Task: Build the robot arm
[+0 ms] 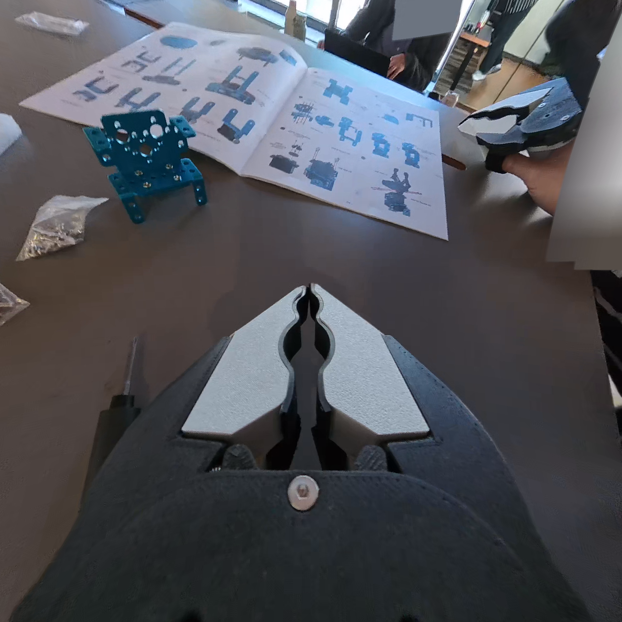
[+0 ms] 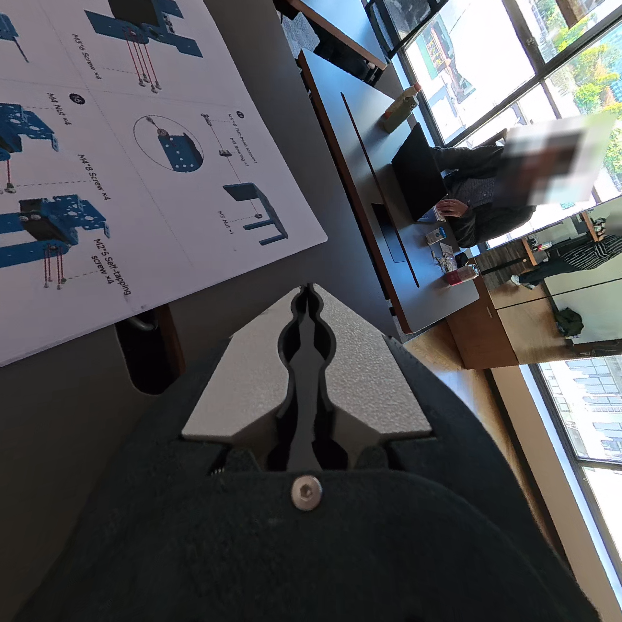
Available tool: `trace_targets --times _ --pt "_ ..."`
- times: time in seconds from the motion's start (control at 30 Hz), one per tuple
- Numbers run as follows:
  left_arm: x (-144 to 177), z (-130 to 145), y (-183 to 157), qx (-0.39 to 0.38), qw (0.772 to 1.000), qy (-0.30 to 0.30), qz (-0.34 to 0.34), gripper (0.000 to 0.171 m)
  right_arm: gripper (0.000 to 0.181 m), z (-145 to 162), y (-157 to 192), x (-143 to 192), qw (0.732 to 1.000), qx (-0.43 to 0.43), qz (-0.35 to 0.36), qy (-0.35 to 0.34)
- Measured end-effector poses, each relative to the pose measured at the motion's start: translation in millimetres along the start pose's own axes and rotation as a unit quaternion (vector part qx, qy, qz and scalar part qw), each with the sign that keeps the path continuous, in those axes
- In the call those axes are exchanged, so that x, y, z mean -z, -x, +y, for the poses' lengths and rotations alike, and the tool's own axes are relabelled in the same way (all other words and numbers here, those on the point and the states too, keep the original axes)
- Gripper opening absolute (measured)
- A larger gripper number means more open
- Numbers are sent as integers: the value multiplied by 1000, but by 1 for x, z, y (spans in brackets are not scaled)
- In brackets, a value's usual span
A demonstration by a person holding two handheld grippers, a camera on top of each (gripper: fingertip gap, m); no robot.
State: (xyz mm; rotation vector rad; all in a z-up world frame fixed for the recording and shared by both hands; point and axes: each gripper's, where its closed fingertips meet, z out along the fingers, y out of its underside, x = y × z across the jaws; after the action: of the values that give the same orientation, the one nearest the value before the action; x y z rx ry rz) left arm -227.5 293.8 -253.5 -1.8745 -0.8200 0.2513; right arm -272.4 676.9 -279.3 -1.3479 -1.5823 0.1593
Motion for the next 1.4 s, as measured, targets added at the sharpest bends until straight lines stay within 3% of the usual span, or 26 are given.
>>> trace_targets --times 0.13,0.2,0.3,0.4,0.47,0.53,0.63,0.77,0.9,1.0,1.13,1.27,1.4 --pt "9 -12 -10 -13 999 -47 20 0 0 -1 -1 1 999 31 26 -1" --pt "16 -22 -27 7 993 -86 74 0 0 -2 -12 3 999 12 52 -7" --pt "45 -47 -61 57 970 -148 182 0 0 -13 -40 29 989 -69 102 -85" --pt "106 -74 -74 43 952 -192 235 0 2 -2 -49 74 977 -131 124 -113" --pt "157 -79 -59 -3 955 -208 210 0 9 5 -33 122 976 -141 115 -120" --pt "213 -72 -22 -39 961 -226 153 0 13 1 -13 181 971 -153 115 -147" --pt "294 -43 43 -60 964 -243 89 0 30 -31 36 270 951 -222 49 -212" --pt "386 14 126 -64 977 -200 42 5 51 -93 98 363 912 -287 2 -294" --pt "466 58 209 -65 981 -179 -47 33 57 -176 180 398 903 -258 -69 -336" --pt "508 79 257 -39 977 -189 -85 50 55 -247 255 415 893 -228 -158 -354" --pt "525 98 307 -30 980 -170 -99 70 50 -328 354 434 871 -188 -255 -376" --pt "515 87 358 16 974 -203 -95 64 49 -389 455 441 831 -154 -345 -408" --pt "495 66 417 -5 972 -199 -124 54 52 -432 567 429 776 -141 -466 -402"
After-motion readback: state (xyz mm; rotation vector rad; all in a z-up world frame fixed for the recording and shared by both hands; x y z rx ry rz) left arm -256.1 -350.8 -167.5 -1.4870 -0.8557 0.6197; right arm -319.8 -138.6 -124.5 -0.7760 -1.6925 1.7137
